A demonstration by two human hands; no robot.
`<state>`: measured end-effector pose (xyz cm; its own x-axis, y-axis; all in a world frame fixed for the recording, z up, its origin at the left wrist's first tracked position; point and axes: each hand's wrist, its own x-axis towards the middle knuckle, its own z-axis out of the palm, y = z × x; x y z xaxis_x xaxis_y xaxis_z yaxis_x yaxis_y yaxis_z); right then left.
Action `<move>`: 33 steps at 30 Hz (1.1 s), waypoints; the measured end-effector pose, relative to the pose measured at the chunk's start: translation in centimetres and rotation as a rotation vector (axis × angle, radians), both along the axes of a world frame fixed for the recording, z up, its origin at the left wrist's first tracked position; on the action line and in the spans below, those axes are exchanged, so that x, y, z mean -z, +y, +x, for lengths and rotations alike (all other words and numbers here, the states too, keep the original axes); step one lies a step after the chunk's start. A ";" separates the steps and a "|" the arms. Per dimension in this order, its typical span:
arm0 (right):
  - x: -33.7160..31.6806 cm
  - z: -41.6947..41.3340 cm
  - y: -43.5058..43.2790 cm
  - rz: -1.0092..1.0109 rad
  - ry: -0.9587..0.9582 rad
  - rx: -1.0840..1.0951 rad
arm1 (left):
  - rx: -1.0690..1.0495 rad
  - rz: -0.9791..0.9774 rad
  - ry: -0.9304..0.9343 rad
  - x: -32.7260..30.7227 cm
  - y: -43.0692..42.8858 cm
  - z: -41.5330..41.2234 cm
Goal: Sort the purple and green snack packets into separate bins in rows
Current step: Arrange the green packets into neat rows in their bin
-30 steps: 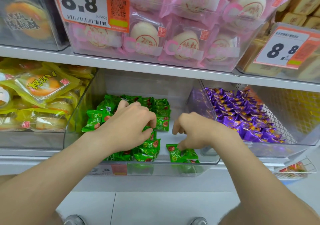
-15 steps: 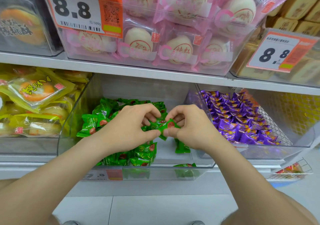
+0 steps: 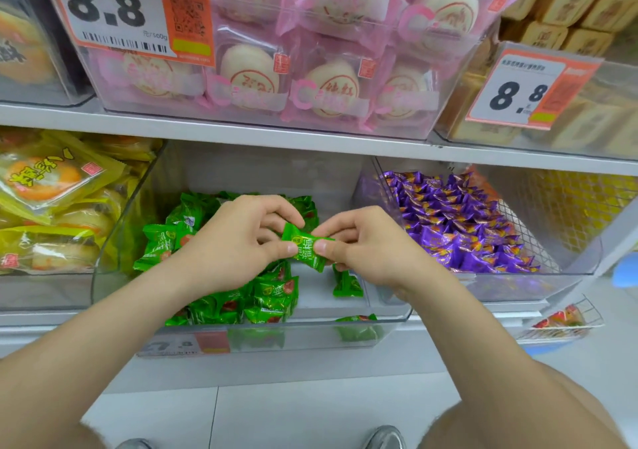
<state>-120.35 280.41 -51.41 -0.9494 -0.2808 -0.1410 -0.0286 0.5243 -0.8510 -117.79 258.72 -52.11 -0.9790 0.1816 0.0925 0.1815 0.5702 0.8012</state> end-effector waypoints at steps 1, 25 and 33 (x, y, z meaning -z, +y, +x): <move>0.4 -0.2 -0.1 0.123 0.106 -0.007 | -0.001 -0.102 0.072 0.0 0.1 0.1; 4.7 -2.7 -3.2 0.703 0.348 -0.027 | 0.115 -0.705 0.235 1.2 -1.9 -0.2; 0.5 -1.2 -0.8 0.985 0.198 -0.354 | 0.119 -0.695 0.253 0.7 -1.6 0.1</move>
<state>-121.56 279.59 -51.86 -0.8671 -0.3912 -0.3083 -0.4054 0.9139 -0.0193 -117.68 257.08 -52.82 -0.9129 0.3842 0.1378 0.4050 0.8946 0.1889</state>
